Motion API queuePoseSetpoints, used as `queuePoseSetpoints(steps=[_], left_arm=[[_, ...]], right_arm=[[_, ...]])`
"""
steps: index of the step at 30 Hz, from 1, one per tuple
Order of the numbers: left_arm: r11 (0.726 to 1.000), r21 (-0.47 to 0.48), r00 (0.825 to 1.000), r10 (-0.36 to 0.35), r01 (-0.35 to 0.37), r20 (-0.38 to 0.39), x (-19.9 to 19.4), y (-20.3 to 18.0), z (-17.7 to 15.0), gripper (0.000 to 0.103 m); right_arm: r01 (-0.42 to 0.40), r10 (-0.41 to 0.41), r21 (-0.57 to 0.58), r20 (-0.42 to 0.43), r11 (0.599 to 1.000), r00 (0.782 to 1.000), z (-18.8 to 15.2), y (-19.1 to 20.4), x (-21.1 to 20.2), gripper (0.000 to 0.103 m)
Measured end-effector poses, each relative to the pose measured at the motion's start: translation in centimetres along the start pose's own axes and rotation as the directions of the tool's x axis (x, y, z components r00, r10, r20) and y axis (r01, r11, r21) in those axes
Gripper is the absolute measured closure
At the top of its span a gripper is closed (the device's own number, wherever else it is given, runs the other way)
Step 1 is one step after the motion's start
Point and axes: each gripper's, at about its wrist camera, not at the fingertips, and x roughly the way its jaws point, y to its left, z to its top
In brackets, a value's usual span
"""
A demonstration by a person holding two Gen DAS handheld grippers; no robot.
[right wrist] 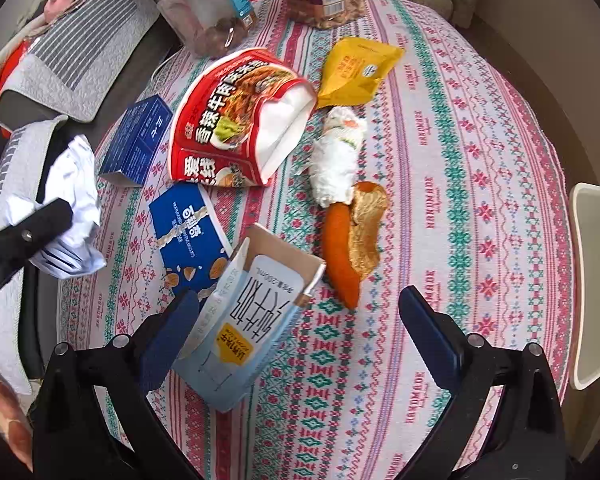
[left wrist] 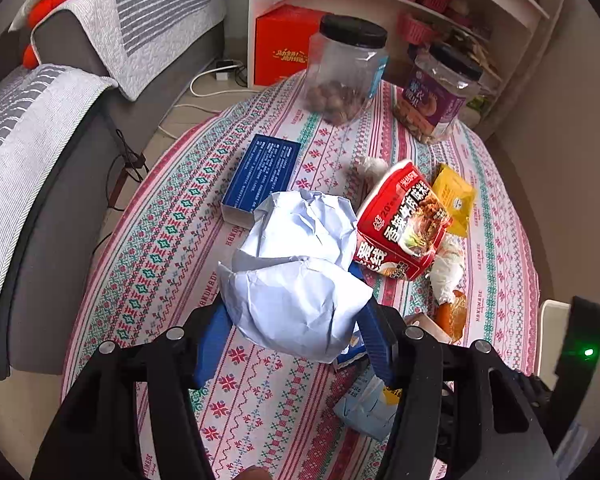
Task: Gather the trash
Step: 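Grasp the crumpled white paper with the left gripper while the right gripper grasps the milk carton, then lift the milk carton and drop it into the white bin with the right gripper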
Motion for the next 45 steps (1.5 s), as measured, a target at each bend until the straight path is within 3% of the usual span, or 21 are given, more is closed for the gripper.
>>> queuePoseSetpoints(steps=[8, 9, 11, 12, 19, 23, 32, 45], left_arm=[[1.000, -0.010, 1.000, 0.002, -0.002, -0.011, 0.4, 1.3, 0.2, 0.045], [1.000, -0.010, 1.000, 0.002, -0.002, -0.011, 0.4, 1.4, 0.2, 0.045], [1.000, -0.008, 1.000, 0.002, -0.002, -0.008, 0.3, 1.5, 0.1, 0.045], [1.000, -0.006, 1.000, 0.003, -0.003, -0.006, 0.3, 1.5, 0.1, 0.045], [1.000, 0.011, 1.000, 0.011, -0.011, 0.012, 0.0, 0.9, 0.0, 0.045], [1.000, 0.016, 1.000, 0.009, -0.009, 0.018, -0.1, 0.5, 0.0, 0.045], [0.999, 0.049, 0.998, -0.008, 0.005, 0.060, -0.7, -1.8, -0.2, 0.045], [0.991, 0.125, 0.993, -0.060, 0.047, 0.099, -1.1, -6.9, -0.6, 0.045]], right_arm=[[0.042, -0.044, -0.046, -0.037, 0.998, 0.998, -0.6, 2.4, 3.2, 0.007], [0.037, -0.038, -0.049, -0.029, 0.998, 0.999, -0.6, 2.4, 3.1, 0.011], [0.005, -0.007, -0.052, -0.030, 0.999, 1.000, -0.4, 2.4, 3.0, 0.039], [-0.012, 0.011, -0.045, -0.037, 0.999, 0.999, -0.3, 2.2, 2.9, 0.044], [-0.029, 0.032, -0.058, 0.045, 0.998, 0.998, 0.5, 0.7, -0.6, 0.044], [-0.031, 0.040, -0.068, 0.138, 0.997, 0.990, 0.5, -0.2, -4.0, 0.045], [0.027, -0.006, -0.061, 0.318, 0.998, 0.948, 1.7, -3.1, -7.9, 0.047], [0.080, -0.074, 0.006, 0.441, 0.997, 0.895, 1.4, -8.3, -11.9, 0.047]])
